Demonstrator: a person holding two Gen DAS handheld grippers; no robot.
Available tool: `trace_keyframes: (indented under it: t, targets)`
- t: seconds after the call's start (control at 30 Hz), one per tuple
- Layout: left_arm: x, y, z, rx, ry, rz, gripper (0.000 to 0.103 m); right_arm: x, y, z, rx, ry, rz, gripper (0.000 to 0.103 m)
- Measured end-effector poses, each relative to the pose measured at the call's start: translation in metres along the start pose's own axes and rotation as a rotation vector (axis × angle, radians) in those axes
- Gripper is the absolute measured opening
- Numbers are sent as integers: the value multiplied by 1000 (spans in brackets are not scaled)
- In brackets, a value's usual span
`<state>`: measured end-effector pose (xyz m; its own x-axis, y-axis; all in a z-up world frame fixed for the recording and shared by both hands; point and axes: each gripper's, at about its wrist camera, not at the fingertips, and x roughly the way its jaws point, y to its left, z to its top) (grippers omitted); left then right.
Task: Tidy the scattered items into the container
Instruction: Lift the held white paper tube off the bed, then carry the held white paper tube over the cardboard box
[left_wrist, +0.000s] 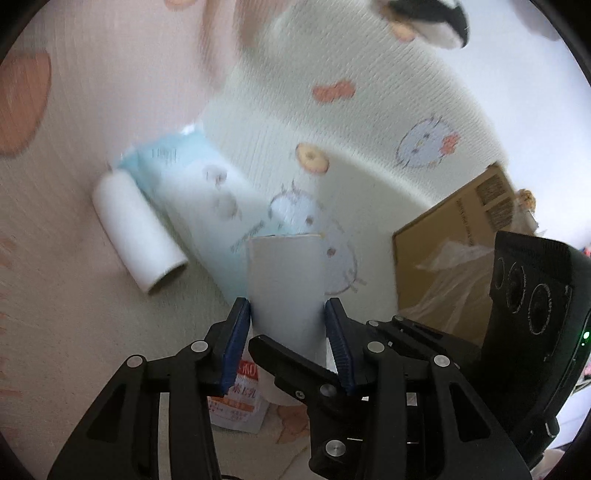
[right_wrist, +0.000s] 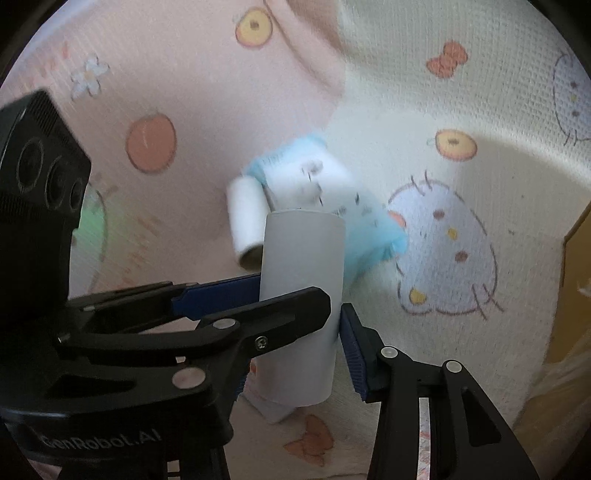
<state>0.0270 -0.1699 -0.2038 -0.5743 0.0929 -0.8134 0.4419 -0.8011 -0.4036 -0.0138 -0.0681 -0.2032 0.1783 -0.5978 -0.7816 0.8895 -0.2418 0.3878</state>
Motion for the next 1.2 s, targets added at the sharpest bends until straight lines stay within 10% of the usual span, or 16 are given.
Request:
trace_keyframes:
  t: [1.2]
  targets:
    - [-122,-114,56,262,-335,53,45,-141,46,72,-221,-302,-68,42]
